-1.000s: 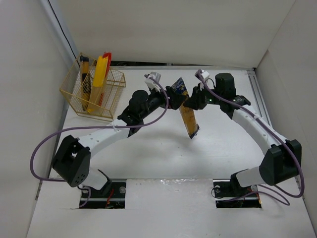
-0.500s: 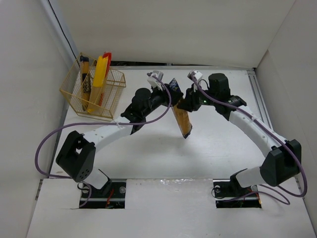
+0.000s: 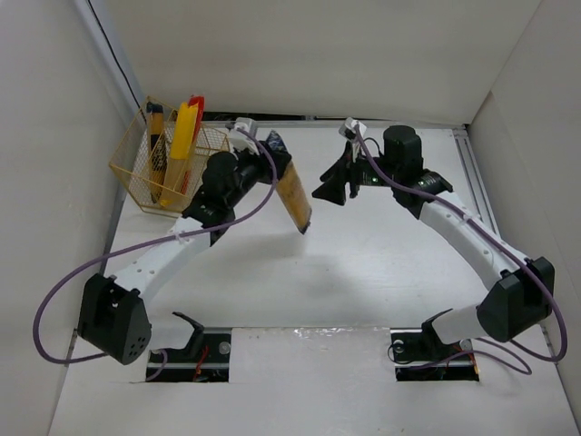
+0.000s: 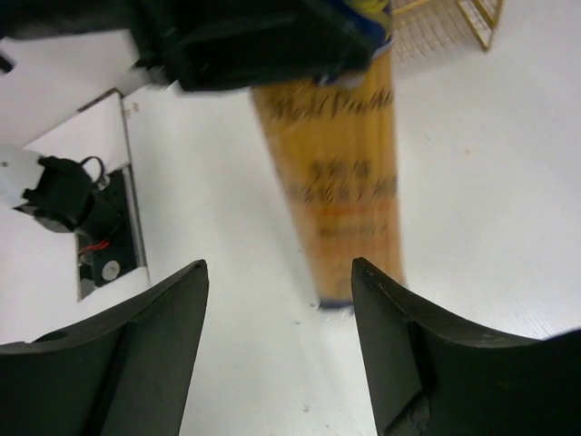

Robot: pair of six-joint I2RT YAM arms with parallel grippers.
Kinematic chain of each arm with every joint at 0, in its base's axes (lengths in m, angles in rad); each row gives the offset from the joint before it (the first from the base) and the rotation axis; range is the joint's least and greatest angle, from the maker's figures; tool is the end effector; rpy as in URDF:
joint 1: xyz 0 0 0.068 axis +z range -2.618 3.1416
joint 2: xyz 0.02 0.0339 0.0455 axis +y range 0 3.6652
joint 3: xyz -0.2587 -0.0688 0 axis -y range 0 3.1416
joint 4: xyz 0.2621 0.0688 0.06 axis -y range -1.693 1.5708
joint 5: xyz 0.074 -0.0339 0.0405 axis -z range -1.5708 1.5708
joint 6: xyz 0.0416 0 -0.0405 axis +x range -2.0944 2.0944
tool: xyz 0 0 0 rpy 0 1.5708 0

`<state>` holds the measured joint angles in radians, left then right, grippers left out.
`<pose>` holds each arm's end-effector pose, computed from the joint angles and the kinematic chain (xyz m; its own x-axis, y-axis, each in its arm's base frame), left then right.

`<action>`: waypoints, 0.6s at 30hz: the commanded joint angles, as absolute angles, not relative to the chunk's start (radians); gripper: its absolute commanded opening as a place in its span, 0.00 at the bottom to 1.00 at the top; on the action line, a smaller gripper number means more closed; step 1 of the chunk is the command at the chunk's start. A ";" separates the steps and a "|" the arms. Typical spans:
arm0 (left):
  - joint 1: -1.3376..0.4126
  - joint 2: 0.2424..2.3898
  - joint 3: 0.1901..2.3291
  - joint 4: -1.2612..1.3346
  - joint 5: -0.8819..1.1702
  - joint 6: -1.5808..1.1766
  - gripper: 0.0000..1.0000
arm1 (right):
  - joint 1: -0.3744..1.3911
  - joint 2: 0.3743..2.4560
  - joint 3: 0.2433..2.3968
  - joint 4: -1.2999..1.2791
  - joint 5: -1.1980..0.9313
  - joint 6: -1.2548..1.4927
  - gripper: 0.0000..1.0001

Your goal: Place and organize the pasta boxes and bags onto the shelf

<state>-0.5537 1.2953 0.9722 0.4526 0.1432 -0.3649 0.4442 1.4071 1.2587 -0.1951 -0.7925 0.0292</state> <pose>0.2788 -0.1793 0.3510 -0.1261 -0.3373 -0.9329 0.6378 0.6927 -0.3367 0.2971 0.1742 0.3546 -0.3305 -0.1346 -0.9342 -0.8979 0.3499 0.2672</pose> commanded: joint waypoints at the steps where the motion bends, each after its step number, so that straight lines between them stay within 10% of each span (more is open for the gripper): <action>1: -0.467 1.184 1.032 0.511 0.139 -0.312 0.00 | 0.468 1.371 1.302 -0.107 -0.899 0.048 0.70; 18: 0.032 1.350 1.626 0.017 0.333 0.193 0.00 | 0.344 1.212 1.147 -0.098 -0.980 0.008 0.76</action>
